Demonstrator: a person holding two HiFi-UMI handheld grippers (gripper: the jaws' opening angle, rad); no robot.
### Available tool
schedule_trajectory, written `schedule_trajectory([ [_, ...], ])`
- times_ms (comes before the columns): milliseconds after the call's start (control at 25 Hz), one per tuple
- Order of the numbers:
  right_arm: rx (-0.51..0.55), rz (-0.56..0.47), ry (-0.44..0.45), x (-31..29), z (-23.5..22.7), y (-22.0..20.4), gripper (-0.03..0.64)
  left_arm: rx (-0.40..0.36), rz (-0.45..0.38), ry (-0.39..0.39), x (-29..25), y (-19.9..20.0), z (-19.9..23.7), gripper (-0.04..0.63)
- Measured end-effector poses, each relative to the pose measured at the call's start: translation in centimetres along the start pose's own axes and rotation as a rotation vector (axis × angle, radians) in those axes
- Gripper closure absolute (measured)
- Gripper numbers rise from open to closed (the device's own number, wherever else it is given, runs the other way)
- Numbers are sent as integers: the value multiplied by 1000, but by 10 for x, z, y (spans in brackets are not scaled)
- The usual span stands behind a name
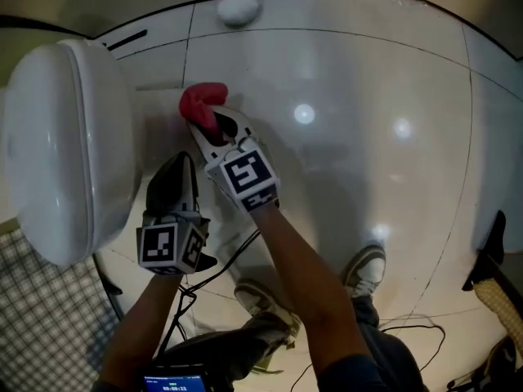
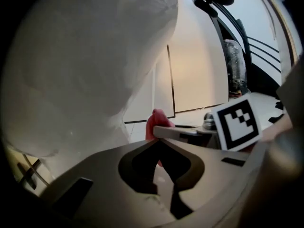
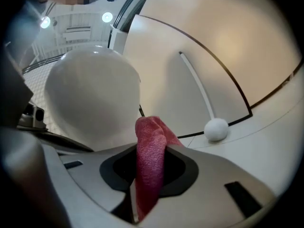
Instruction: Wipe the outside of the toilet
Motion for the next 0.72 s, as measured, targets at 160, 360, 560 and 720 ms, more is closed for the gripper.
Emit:
schedule_trajectory([
  [160,9,40,18,-34,-7,-20,525,37,21,19,-3,-9,6,589],
  [360,-33,77,36,-12,24,-53,525,18,52,5,5,-19,4,589],
  [560,-79,176,81,27,77,-115,525,13,90,22,32,-44,6,589],
  [720,-83,197,102,44,101,-129,525,32,108,46,54,-57,8,589],
])
Point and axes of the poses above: the fingertips, and each gripper's own axes: x backward along the fingers, z to its left, y out of its top, the point moved 2 cm from there along x, backward along the fingers
